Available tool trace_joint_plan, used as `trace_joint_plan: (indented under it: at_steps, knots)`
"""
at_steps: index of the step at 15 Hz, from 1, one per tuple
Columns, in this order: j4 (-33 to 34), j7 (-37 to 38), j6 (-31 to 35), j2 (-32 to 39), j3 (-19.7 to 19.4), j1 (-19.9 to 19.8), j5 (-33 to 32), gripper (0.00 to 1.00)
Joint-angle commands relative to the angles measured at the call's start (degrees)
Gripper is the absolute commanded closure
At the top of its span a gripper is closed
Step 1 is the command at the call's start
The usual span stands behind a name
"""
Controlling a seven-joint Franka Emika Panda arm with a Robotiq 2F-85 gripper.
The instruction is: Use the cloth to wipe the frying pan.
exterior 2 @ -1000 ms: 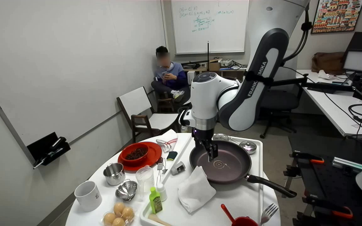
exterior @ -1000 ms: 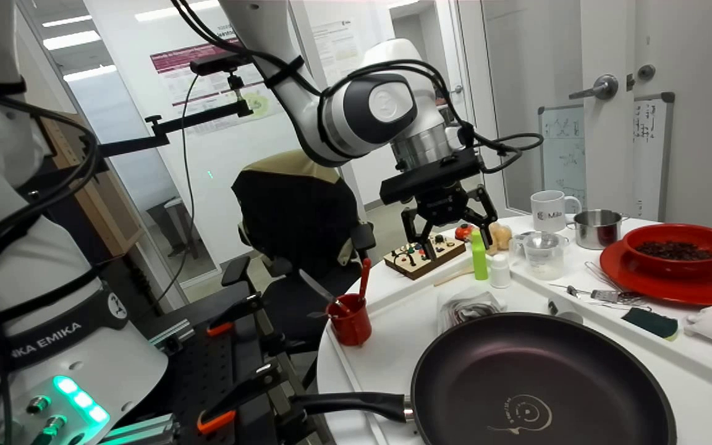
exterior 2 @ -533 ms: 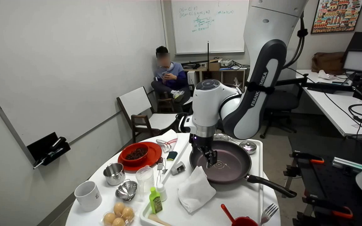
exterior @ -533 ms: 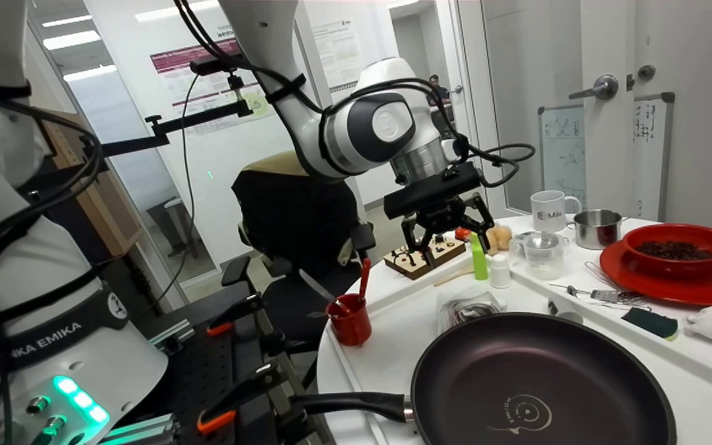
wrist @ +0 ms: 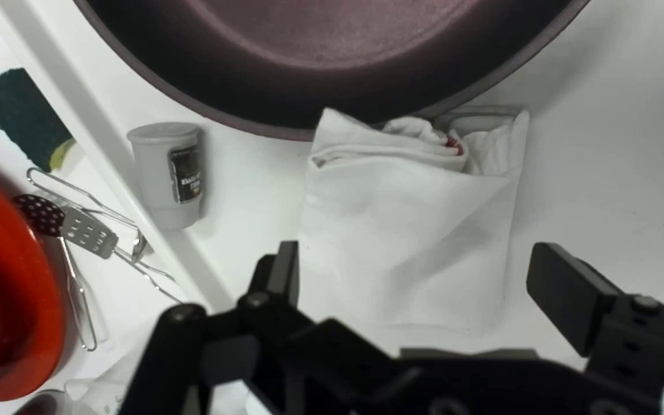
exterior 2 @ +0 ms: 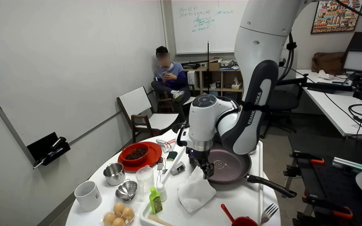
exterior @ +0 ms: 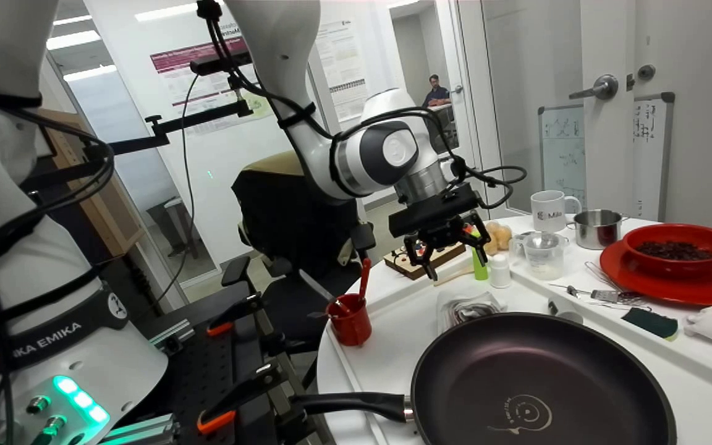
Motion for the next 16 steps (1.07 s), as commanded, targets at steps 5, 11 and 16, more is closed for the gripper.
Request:
trace_joint_plan:
  at_steps: [5,11,16]
  knots:
    - [9.1,7.5,0.2,9.4,-5.3,7.6,-2.3,0.02]
    - [14.2,8.9,-1.9,14.3,-6.5,9.1,-1.8,0.02]
    - [16.6,8.2,-5.6,16.4,-4.9,7.5,-1.5,0.03]
